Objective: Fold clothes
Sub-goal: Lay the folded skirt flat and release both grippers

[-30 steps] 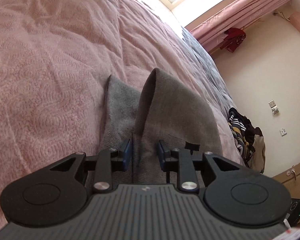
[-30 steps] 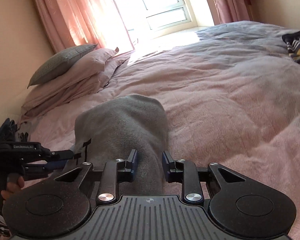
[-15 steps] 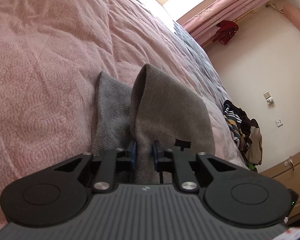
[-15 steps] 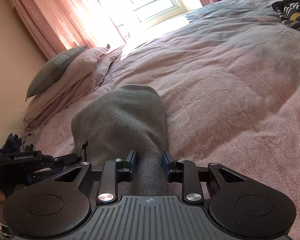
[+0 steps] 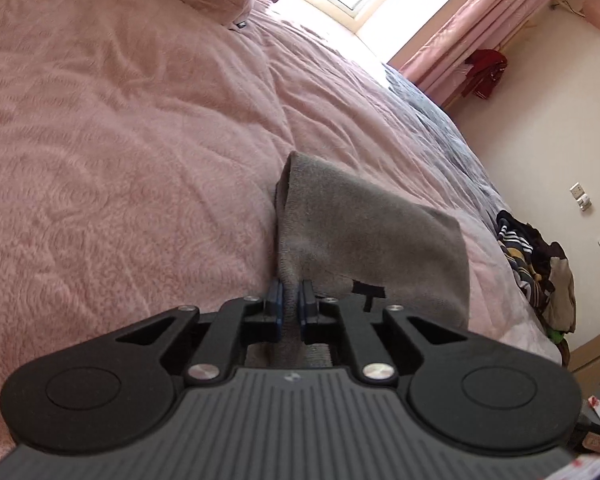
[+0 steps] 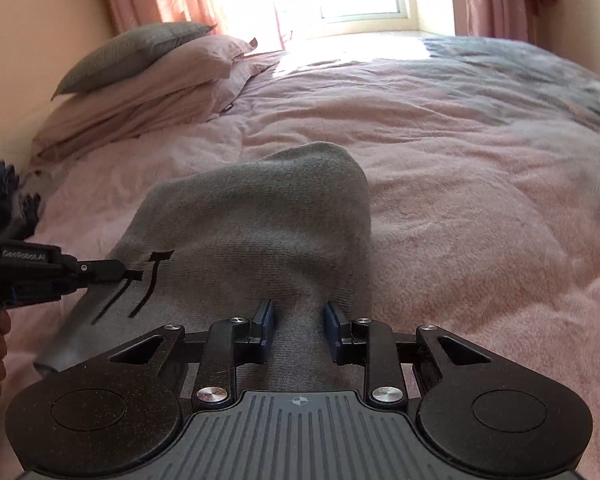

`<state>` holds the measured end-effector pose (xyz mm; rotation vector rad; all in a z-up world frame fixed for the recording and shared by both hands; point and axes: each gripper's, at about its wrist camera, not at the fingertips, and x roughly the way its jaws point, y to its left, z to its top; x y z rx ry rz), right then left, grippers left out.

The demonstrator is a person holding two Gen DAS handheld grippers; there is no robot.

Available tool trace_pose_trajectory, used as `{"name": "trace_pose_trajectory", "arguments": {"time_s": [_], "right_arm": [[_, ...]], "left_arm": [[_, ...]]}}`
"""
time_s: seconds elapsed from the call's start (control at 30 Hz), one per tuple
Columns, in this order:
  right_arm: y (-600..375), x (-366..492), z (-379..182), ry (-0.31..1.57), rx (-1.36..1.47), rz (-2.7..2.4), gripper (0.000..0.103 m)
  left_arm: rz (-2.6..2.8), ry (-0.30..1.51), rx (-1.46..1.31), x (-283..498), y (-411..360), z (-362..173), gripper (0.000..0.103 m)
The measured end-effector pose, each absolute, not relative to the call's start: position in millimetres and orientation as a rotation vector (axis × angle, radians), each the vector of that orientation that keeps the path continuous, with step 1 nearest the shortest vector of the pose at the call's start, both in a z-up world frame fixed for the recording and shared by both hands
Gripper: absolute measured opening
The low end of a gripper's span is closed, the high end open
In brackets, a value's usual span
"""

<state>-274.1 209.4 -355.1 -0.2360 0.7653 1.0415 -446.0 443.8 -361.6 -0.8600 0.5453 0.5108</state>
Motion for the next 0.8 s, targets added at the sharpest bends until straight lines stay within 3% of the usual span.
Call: {"name": "trace_pose_trajectory", "arguments": {"time_s": [0.07, 0.2, 0.3, 0.5, 0.63, 0.67, 0.7, 0.73, 0.8], "right_arm": [[208.6, -281.0, -358.0, 0.721, -0.276, 1.055, 0.028], [200.1, -258.0, -340.8, 0.763, -0.226, 1.101, 0.029], [193.1, -234.6, -319.7, 0.685, -0.119, 1.071, 0.03], [223.1, -195.5, -324.2, 0.66, -0.044, 1.067, 0.027], [250.2, -200.9, -339.9, 0.577, -0.154, 1.1, 0.012], [255.8, -203.8, -344.5, 0.551, -0.191, 1.094, 0.012], [262.1, -205.8, -350.2, 0.537, -0.241, 1.083, 0.012], [268.4, -207.0, -356.9, 0.54, -0.289, 1.07, 0.011], [274.7, -203.2, -368.1, 0.578, -0.319, 1.064, 0.011]], "left_arm": [[0.514, 0.549, -0.85, -446.6, 444.7, -359.6, 0.008], [0.502, 0.587, -0.729, -442.9, 443.7, -339.8, 0.021], [0.51, 0.538, -0.731, -440.6, 458.1, -325.9, 0.032], [0.527, 0.514, -0.743, -392.9, 483.2, -316.9, 0.032], [0.541, 0.542, -0.542, -352.9, 457.8, -312.5, 0.032], [0.563, 0.589, -0.477, -341.8, 451.7, -320.1, 0.029], [0.597, 0.645, -0.42, -332.4, 447.6, -330.3, 0.018], [0.627, 0.698, -0.38, -325.9, 446.1, -341.3, 0.014], [0.642, 0.714, -0.396, -328.1, 450.9, -361.3, 0.016]]}}
